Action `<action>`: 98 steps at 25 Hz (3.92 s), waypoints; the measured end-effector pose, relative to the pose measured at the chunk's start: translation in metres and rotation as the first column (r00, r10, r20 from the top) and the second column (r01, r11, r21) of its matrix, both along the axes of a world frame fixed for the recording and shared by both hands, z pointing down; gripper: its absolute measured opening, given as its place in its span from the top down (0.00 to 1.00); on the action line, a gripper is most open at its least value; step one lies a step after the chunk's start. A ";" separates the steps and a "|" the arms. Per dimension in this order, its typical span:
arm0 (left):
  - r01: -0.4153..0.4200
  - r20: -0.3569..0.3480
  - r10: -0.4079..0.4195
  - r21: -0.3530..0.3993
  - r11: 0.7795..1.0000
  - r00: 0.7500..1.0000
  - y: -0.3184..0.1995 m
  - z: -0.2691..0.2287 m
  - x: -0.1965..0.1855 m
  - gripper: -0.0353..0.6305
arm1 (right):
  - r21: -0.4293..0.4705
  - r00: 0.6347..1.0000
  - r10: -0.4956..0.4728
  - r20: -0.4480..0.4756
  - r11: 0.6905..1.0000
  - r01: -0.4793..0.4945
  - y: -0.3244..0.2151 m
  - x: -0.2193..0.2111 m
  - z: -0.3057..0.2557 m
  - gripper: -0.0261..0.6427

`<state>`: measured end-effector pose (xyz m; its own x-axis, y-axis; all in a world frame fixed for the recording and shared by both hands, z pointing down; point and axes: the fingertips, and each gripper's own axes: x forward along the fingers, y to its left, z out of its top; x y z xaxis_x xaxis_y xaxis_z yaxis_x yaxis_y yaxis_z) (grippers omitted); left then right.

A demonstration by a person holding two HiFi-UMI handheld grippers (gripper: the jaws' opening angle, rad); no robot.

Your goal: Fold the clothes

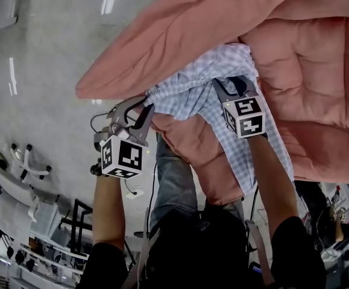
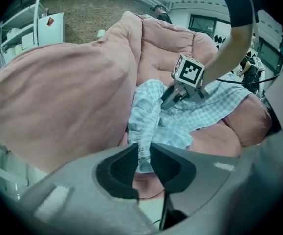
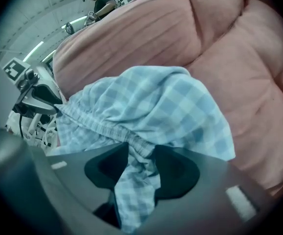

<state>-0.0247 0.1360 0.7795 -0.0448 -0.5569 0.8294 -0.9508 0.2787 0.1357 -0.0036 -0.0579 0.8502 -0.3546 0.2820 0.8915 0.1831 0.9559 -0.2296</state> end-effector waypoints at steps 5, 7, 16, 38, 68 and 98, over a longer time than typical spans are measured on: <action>0.008 -0.011 -0.008 -0.008 1.000 1.000 0.005 0.002 0.006 0.82 | 0.009 0.999 0.001 0.035 1.000 -0.001 -0.001 0.005 -0.018 0.81; 0.008 -0.013 -0.008 -0.009 1.000 1.000 0.007 0.002 0.009 0.82 | -0.004 0.998 0.026 0.051 1.000 -0.025 -0.002 0.007 -0.026 0.85; 0.006 0.025 -0.005 -0.029 1.000 1.000 -0.008 -0.018 0.012 0.82 | 0.000 0.994 -0.025 0.110 1.000 0.025 -0.010 0.016 -0.065 0.89; 0.011 0.203 -0.002 -0.041 0.999 0.979 -0.043 -0.251 0.106 0.83 | 0.016 0.912 -0.104 0.396 0.994 0.107 -0.058 0.069 -0.336 0.89; 0.108 0.415 -0.114 0.037 0.993 0.903 -0.053 -0.498 0.157 0.83 | -0.060 0.756 -0.066 0.651 0.989 0.138 -0.073 0.124 -0.580 0.89; -0.079 0.304 0.018 0.189 0.979 0.953 0.076 -0.479 -0.010 0.83 | 0.090 0.764 0.038 0.644 0.988 -0.126 0.057 -0.021 -0.587 0.90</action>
<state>-0.0351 0.2118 0.3006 -0.2428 -0.7153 0.6553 -0.9675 0.2281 -0.1096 -0.0242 -0.0008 0.2627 -0.8706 0.1312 0.4742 0.1649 0.9859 0.0300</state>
